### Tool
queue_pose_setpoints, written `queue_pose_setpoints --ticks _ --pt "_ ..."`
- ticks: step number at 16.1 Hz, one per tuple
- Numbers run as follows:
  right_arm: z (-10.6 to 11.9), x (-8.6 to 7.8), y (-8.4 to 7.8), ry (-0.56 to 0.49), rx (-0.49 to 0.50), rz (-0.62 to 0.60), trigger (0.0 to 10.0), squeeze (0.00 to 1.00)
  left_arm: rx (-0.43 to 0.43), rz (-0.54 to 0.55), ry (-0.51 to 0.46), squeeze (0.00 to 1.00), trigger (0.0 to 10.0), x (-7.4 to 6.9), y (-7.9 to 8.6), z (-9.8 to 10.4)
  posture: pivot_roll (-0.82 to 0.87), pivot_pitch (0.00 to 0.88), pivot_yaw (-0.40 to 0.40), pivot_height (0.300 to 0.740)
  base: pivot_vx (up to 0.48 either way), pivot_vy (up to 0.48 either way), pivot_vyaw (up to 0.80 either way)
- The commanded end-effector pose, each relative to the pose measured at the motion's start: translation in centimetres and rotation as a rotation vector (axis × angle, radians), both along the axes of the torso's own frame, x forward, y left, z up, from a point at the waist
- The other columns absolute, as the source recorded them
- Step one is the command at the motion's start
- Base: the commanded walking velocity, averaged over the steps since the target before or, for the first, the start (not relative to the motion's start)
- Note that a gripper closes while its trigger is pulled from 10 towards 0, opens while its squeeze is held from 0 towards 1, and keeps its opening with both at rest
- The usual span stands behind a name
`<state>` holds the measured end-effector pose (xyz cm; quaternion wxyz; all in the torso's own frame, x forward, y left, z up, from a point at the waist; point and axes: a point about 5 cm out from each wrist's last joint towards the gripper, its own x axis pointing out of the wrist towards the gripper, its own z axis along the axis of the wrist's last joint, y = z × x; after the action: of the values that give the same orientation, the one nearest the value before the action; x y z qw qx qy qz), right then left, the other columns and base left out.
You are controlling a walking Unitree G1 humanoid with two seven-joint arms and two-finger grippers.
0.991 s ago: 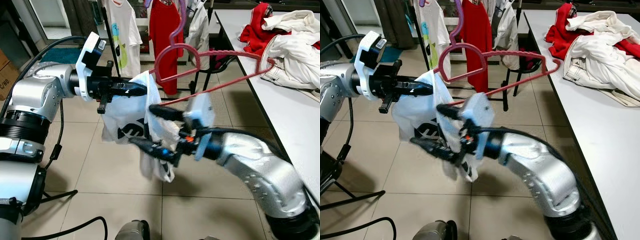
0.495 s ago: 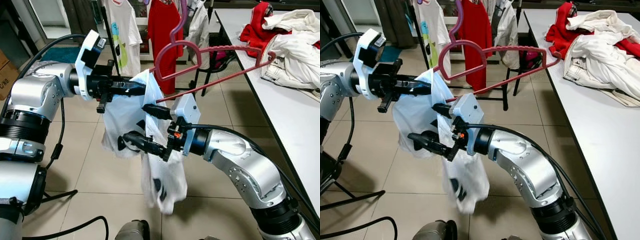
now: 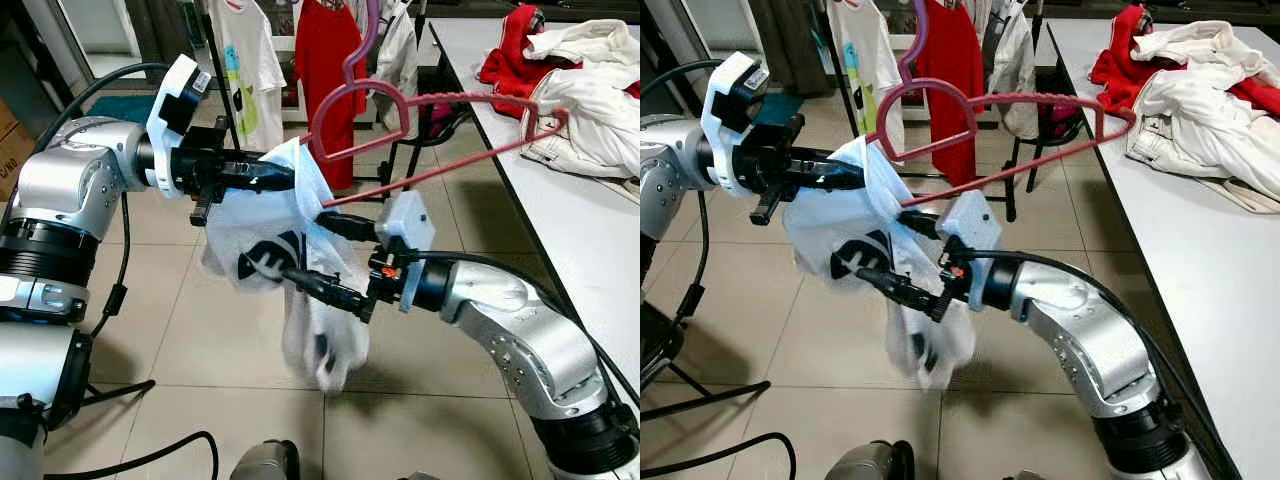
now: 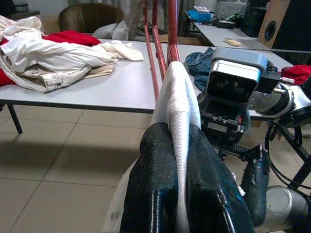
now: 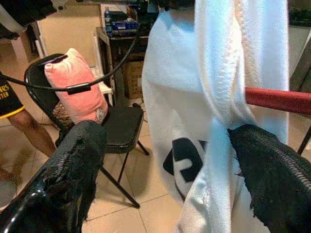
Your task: Hang hanger
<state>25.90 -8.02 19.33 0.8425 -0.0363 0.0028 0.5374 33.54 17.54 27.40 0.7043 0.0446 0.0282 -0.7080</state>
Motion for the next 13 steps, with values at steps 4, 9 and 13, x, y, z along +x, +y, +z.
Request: queue_pose_setpoints --ticks 4,9,13 --pt "-0.6 0.8 -0.3 0.003 -0.007 -0.031 10.0 0.00 -0.017 -0.030 -0.055 0.00 0.0 -0.3 -0.2 1.8 0.10 0.058 0.081 0.740 0.000 0.000 0.00" --pt "-0.9 -0.1 -0.2 0.025 -0.003 0.040 10.0 0.00 -0.020 -0.007 -0.062 0.00 0.0 -0.2 0.0 1.9 0.10 0.063 0.083 0.740 0.000 0.000 0.00" --pt "-3.5 -1.0 1.3 0.099 -0.055 0.155 10.0 0.00 -0.061 0.001 -0.078 0.00 0.0 0.1 -0.4 2.9 0.10 0.062 0.091 0.740 0.000 0.000 0.00"
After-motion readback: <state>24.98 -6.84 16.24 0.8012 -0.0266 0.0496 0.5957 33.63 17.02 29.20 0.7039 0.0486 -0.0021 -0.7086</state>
